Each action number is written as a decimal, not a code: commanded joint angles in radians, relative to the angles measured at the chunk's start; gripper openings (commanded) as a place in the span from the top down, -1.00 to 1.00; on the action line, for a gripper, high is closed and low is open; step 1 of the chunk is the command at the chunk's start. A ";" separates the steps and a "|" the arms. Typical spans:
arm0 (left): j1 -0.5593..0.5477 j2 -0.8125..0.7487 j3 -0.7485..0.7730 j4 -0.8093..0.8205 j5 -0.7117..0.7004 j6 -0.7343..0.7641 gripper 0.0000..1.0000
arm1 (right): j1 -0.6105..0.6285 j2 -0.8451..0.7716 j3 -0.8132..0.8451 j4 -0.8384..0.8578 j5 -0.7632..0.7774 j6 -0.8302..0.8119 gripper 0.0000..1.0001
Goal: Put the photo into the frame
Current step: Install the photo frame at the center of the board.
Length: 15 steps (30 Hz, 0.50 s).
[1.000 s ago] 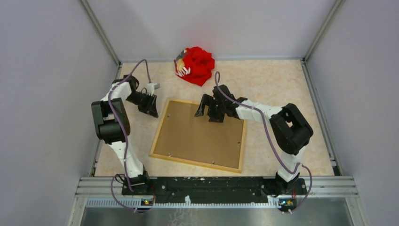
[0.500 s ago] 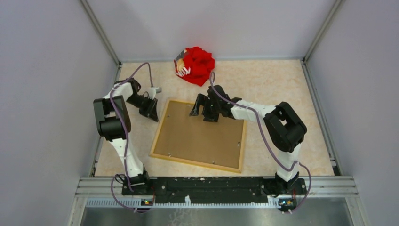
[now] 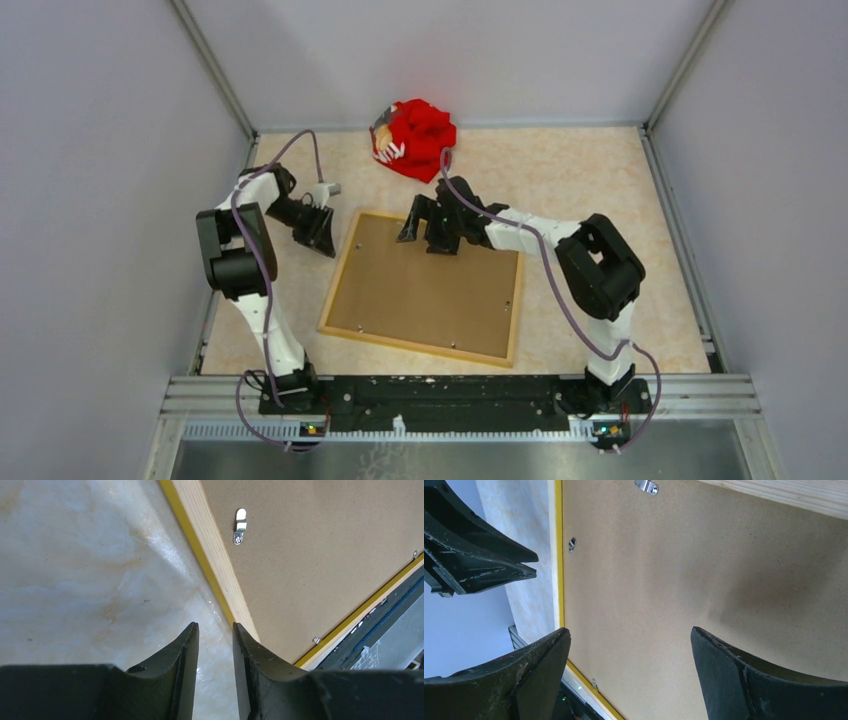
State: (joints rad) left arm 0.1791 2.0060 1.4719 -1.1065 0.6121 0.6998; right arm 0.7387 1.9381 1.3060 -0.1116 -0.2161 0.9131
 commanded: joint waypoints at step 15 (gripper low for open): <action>0.015 -0.007 -0.008 -0.083 0.090 0.095 0.43 | 0.016 0.103 0.134 0.070 -0.066 0.002 -0.73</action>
State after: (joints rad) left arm 0.1913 2.0060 1.4708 -1.1351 0.6453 0.7387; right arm 0.7387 2.0056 1.3945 -0.0990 -0.2508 0.9100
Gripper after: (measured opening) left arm 0.280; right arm 0.876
